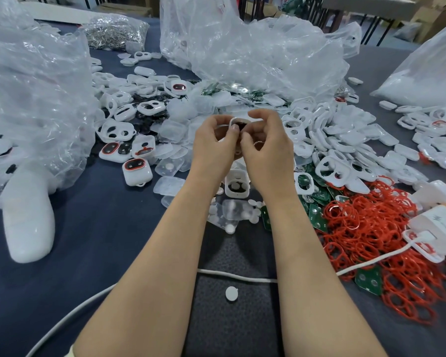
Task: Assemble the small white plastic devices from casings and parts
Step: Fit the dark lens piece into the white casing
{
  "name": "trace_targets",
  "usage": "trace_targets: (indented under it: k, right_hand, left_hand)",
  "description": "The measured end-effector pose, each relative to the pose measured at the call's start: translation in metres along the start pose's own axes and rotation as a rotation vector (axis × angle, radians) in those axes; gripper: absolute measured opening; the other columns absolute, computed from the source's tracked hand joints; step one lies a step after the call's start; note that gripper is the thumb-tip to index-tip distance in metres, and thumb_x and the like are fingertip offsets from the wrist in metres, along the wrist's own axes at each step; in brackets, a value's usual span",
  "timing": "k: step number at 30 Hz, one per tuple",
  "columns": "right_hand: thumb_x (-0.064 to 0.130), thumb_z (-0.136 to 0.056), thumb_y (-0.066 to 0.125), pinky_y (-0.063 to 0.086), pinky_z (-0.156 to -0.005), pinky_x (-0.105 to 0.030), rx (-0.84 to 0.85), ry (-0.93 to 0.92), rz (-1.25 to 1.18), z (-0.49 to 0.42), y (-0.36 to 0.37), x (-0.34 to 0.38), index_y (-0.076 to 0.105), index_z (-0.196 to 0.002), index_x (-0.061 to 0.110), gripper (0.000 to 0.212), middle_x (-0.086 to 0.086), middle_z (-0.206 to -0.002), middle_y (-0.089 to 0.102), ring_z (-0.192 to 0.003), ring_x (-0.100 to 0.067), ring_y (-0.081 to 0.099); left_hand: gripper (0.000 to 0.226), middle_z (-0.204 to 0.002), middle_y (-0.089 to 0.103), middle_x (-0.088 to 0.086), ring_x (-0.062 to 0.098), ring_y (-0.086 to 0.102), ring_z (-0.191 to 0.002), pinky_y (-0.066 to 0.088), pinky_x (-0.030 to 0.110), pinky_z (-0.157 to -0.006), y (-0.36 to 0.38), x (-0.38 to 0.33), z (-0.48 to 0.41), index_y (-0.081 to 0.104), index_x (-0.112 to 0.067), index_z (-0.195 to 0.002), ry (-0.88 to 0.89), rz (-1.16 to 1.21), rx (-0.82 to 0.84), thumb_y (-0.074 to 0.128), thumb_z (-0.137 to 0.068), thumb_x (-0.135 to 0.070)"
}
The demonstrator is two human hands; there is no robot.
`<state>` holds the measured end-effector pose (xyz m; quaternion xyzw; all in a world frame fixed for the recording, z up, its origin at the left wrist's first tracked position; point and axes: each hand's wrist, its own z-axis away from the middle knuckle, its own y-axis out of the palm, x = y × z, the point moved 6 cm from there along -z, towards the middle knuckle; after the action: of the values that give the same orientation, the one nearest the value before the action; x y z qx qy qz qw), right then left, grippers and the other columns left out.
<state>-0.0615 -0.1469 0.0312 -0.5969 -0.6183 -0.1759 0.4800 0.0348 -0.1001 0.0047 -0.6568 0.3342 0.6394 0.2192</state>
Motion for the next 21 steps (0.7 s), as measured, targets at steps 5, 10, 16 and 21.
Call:
trace_targets:
  k: [5, 10, 16, 21]
  right_hand:
    - [0.017, -0.090, 0.062, 0.050, -0.075, -0.022, -0.133, 0.136, -0.053, -0.002, -0.011, -0.014, 0.060, -0.105, 0.014, 0.015, -0.004, -0.097, 0.063, -0.078, -0.009, 0.057]
    - [0.020, -0.091, 0.061, 0.054, -0.083, -0.033, -0.021, 0.269, -0.140, -0.003, -0.004, -0.023, 0.066, -0.098, 0.013, 0.011, 0.002, -0.090, 0.067, -0.086, -0.011, 0.063]
    - [0.015, -0.090, 0.062, 0.054, -0.082, -0.037, -0.048, 0.322, -0.194, -0.003, -0.005, -0.029, 0.062, -0.096, 0.014, 0.006, 0.006, -0.083, 0.062, -0.083, -0.011, 0.061]
    - [0.012, -0.089, 0.061, 0.050, -0.076, -0.031, -0.124, 0.144, -0.068, -0.001, -0.005, -0.017, 0.056, -0.088, 0.015, 0.006, -0.001, -0.085, 0.063, -0.075, -0.012, 0.057]
  left_hand:
    - [0.008, -0.103, 0.066, 0.013, 0.017, 0.066, -0.084, 0.058, 0.027, -0.066, -0.005, 0.001, -0.003, 0.056, -0.010, -0.103, 0.012, -0.031, -0.059, 0.053, -0.096, -0.007]
    - [0.011, -0.106, 0.067, 0.015, 0.026, 0.067, -0.098, 0.060, 0.039, -0.076, -0.001, -0.001, -0.002, 0.057, -0.009, -0.106, 0.034, -0.084, -0.029, 0.055, -0.095, -0.008]
    - [0.016, -0.104, 0.067, 0.011, 0.025, 0.066, -0.100, 0.058, 0.041, -0.083, 0.005, -0.006, 0.001, 0.057, -0.015, -0.100, 0.107, -0.162, 0.022, 0.057, -0.091, -0.002]
    - [0.016, -0.091, 0.068, 0.003, 0.020, 0.067, -0.090, 0.056, 0.034, -0.082, 0.003, -0.007, 0.001, 0.058, -0.019, -0.093, 0.171, -0.224, -0.012, 0.055, -0.092, -0.003]
